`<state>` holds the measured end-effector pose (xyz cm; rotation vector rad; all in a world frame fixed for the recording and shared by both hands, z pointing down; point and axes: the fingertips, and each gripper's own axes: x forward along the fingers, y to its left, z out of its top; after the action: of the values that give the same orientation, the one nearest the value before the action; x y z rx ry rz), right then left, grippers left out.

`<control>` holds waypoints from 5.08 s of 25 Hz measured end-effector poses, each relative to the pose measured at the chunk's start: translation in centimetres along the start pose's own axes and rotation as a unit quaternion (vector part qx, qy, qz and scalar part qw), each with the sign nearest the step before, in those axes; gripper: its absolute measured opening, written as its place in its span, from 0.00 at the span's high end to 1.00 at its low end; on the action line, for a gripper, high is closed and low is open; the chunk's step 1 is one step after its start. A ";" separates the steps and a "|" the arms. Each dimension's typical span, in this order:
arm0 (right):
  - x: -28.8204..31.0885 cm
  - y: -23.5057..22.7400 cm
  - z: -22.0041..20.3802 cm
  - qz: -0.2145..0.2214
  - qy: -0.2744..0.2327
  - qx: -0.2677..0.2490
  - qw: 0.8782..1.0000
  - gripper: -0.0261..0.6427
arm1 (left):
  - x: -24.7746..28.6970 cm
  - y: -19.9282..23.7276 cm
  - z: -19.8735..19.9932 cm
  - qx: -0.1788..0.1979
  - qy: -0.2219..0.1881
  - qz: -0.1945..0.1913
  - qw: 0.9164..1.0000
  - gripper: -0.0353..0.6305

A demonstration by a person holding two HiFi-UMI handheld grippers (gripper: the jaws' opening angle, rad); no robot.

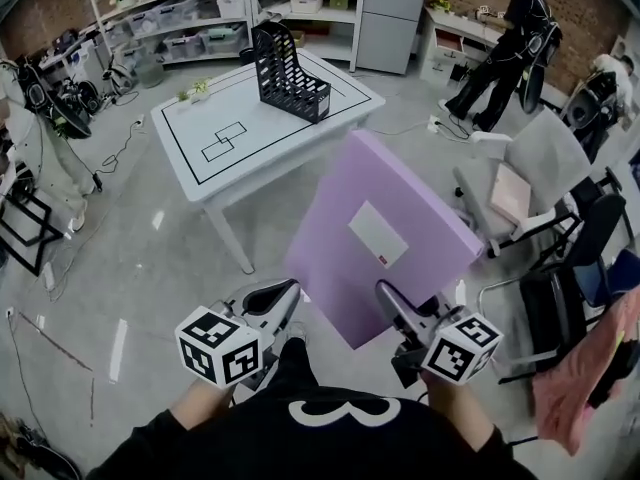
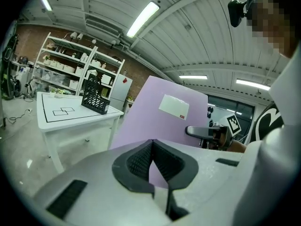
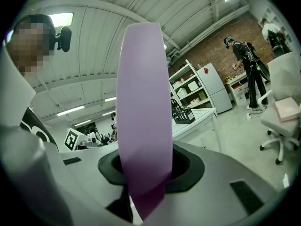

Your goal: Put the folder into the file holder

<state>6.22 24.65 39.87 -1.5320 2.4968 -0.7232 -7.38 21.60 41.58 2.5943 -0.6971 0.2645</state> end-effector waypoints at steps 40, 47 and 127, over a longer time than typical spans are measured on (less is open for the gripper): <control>32.2 -18.5 19.9 -0.052 -0.061 -0.040 0.996 0.75 | 20.1 31.5 19.1 0.001 0.007 -0.011 1.000 0.94; 37.0 -21.8 25.2 -0.018 -0.058 -0.053 0.997 0.75 | 23.7 34.8 23.0 -0.003 -0.005 0.022 1.000 0.94; 61.3 -27.9 26.3 0.099 0.041 -0.211 0.972 0.75 | 27.8 47.2 24.5 -0.080 -0.081 0.196 0.974 0.94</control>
<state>8.50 -47.56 38.12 -1.3503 2.9533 -0.2369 -6.21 -38.30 45.08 2.3270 -1.2381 0.1085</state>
